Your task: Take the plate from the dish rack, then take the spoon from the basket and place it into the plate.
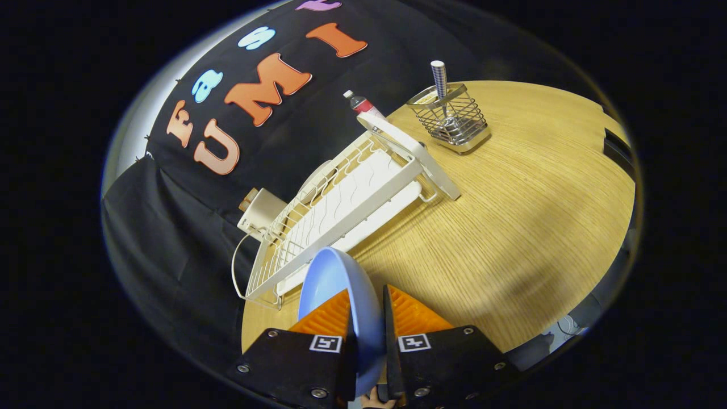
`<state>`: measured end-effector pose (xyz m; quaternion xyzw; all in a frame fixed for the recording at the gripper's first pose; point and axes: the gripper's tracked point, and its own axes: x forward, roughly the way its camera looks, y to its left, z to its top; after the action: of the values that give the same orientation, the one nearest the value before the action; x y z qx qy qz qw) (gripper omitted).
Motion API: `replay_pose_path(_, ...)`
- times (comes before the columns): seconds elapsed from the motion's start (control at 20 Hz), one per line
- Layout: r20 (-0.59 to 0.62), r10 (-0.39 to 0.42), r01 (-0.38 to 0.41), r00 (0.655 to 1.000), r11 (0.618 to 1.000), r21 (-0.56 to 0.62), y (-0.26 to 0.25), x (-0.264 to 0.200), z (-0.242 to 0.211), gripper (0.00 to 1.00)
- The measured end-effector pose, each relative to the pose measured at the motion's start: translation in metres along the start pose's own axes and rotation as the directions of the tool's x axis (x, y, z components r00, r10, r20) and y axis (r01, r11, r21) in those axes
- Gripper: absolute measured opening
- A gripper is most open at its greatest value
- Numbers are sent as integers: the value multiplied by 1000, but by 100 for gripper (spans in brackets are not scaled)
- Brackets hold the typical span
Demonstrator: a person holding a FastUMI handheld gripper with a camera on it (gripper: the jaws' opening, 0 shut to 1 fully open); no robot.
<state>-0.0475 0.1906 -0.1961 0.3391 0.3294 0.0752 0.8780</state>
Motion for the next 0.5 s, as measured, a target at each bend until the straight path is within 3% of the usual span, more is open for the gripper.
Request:
replay_pose_path(0.15,16,-20,21,1000,999,-34,-6,0,4,22)
replay_pose_path(0.35,49,-29,33,998,997,-75,-18,-6,20,36)
replay_pose_path(0.5,150,-65,89,986,983,-159,-37,-12,51,50)
